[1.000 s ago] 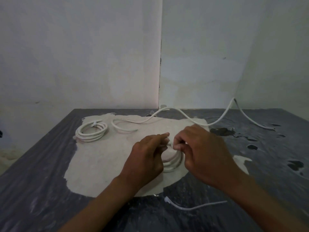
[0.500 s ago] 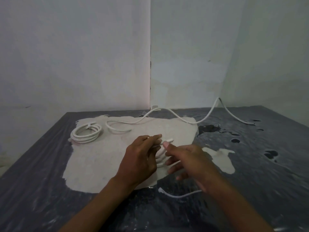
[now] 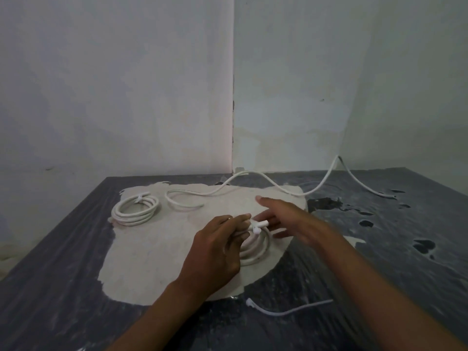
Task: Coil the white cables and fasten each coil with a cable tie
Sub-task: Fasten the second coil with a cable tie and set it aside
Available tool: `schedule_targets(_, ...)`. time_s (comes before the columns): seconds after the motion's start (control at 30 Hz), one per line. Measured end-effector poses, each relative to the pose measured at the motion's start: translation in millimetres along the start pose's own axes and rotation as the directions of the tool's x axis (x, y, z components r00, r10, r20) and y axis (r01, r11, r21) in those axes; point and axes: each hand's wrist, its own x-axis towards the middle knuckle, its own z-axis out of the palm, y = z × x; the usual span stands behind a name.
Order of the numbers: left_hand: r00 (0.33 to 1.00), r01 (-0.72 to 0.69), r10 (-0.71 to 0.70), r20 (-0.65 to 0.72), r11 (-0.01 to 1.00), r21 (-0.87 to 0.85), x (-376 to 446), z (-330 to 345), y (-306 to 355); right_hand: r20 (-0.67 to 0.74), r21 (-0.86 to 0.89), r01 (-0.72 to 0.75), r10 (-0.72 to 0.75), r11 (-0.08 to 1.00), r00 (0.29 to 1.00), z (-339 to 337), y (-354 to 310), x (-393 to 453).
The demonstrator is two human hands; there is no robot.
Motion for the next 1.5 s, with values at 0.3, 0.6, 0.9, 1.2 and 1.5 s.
schedule_targets(0.3,0.999,-0.010,0.012,-0.039,0.999,0.044,6.8,1.6,-4.6,0.293,0.369,0.049,-0.167,0.928,0.941,14.1,-13.7,27.5)
schedule_targets(0.6,0.997,0.010,-0.009,-0.080,1.000,0.009,5.8,8.0,-3.5,-0.184,-0.089,0.680,-0.683,0.727,0.707,5.5,-17.3,-5.5)
schedule_targets(0.9,0.991,-0.017,0.014,-0.134,1.000,-0.023,7.0,5.6,-0.9,-0.144,-0.099,0.774,-0.779,0.625,0.610,-0.4,8.8,-16.5)
schedule_targets(1.2,0.987,-0.019,0.012,-0.159,0.999,-0.041,5.7,8.1,-0.5,-0.036,0.014,0.294,-0.293,0.956,0.955,7.3,-7.7,20.9)
schedule_targets(1.5,0.988,0.011,-0.021,-0.152,0.998,-0.068,5.6,8.4,-1.8,0.227,0.147,0.299,-0.326,0.943,0.917,5.2,25.7,17.7)
